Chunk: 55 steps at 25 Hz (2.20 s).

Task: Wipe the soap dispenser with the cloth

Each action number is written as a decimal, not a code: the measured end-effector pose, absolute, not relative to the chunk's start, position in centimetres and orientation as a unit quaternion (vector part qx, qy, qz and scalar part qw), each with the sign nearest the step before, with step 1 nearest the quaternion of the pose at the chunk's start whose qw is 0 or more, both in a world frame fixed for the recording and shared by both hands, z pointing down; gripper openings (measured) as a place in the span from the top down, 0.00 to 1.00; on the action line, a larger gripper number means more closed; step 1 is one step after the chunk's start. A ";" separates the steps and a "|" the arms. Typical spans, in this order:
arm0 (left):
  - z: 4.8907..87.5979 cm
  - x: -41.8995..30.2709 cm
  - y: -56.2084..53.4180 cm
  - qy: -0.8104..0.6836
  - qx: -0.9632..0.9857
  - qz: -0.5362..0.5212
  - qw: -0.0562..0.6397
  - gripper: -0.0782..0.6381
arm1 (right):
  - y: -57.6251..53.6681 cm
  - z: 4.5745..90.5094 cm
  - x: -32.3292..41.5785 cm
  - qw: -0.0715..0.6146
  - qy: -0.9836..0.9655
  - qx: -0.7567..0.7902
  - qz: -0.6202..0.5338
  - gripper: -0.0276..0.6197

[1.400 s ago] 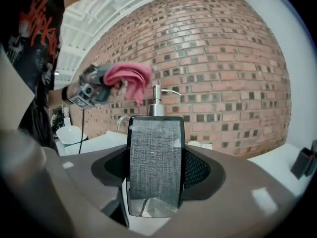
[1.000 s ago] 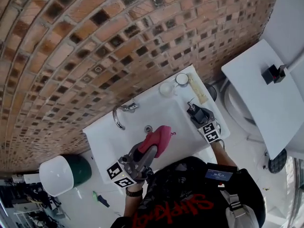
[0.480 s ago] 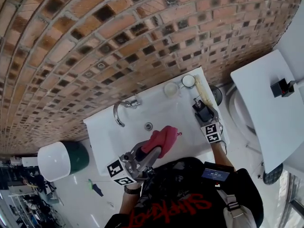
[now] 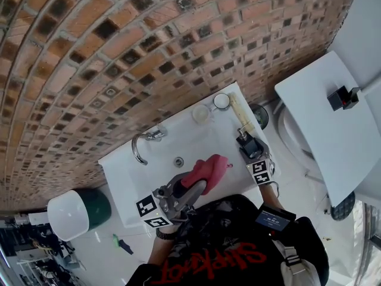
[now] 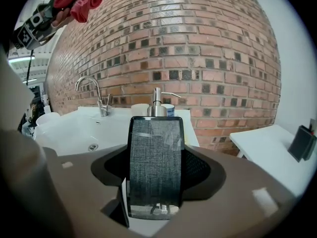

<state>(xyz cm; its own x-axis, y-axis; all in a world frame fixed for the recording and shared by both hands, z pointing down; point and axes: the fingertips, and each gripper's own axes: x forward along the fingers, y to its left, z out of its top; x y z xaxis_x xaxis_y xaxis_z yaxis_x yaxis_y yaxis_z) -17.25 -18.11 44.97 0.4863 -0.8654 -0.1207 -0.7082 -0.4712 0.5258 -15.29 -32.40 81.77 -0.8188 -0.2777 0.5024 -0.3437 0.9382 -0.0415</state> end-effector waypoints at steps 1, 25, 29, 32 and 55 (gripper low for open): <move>44.9 -17.3 -18.1 -0.472 0.836 -0.189 0.208 0.83 | -32.6 81.6 -15.7 0.247 -0.953 0.162 0.064 0.49; 44.3 -18.9 -16.3 -0.426 0.826 -0.293 0.224 0.83 | -30.2 81.1 -15.5 0.153 -0.961 0.220 0.066 0.40; 44.8 -19.4 -15.8 -0.439 0.824 -0.285 0.219 0.83 | -29.7 77.0 -14.6 0.133 -0.965 0.219 0.048 0.40; 45.8 -19.9 -15.3 -0.469 0.822 -0.246 0.208 0.83 | -28.9 72.4 -13.6 0.120 -0.967 0.224 0.017 0.48; 48.8 -13.9 -9.5 -0.378 0.892 -0.171 0.179 0.83 | -15.0 55.0 -7.3 0.122 -0.966 0.229 -0.013 0.95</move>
